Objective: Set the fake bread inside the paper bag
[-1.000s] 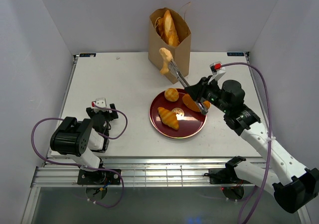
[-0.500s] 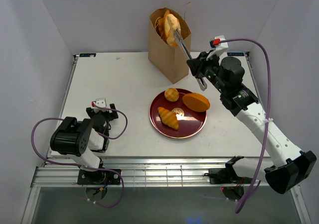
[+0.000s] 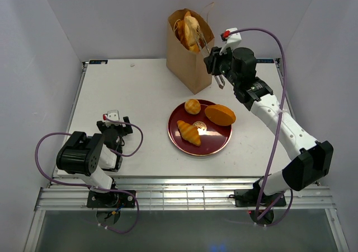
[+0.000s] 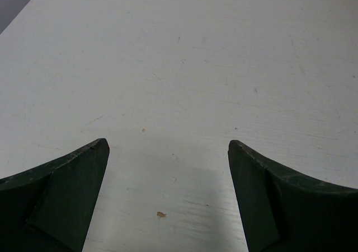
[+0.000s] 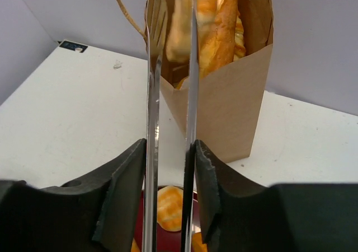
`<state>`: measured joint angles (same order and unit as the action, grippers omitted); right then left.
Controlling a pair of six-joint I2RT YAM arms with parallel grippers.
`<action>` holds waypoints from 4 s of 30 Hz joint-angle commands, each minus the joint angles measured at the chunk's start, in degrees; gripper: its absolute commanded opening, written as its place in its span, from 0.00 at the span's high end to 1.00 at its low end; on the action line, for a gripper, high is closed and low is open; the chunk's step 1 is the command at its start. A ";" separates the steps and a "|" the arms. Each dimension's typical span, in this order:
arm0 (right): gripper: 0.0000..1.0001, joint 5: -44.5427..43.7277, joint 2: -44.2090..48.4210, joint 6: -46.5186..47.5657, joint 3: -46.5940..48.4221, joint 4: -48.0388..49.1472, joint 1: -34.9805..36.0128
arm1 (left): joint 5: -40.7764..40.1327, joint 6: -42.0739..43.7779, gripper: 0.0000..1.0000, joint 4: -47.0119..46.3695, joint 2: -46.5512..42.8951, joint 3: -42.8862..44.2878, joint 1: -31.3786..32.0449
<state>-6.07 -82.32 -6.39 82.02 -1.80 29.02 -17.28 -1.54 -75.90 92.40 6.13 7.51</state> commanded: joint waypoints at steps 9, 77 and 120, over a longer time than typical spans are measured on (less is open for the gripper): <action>0.45 2.02 -0.47 -1.25 4.20 2.15 -2.03 | 0.75 -0.83 0.02 -5.58 -0.99 0.46 -0.21; 0.46 -3.43 45.68 -14.17 -51.96 -19.99 -2.03 | 0.75 -0.74 0.02 -5.58 -0.99 0.55 -0.21; 0.54 2.55 37.68 -10.04 -25.94 -52.95 -2.03 | 0.75 -0.74 0.02 -5.66 -0.99 0.55 -0.21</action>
<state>-1.37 -44.01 -17.39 54.30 -50.57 27.07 -17.28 -1.56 -75.90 92.40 6.13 7.51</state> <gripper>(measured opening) 0.464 0.979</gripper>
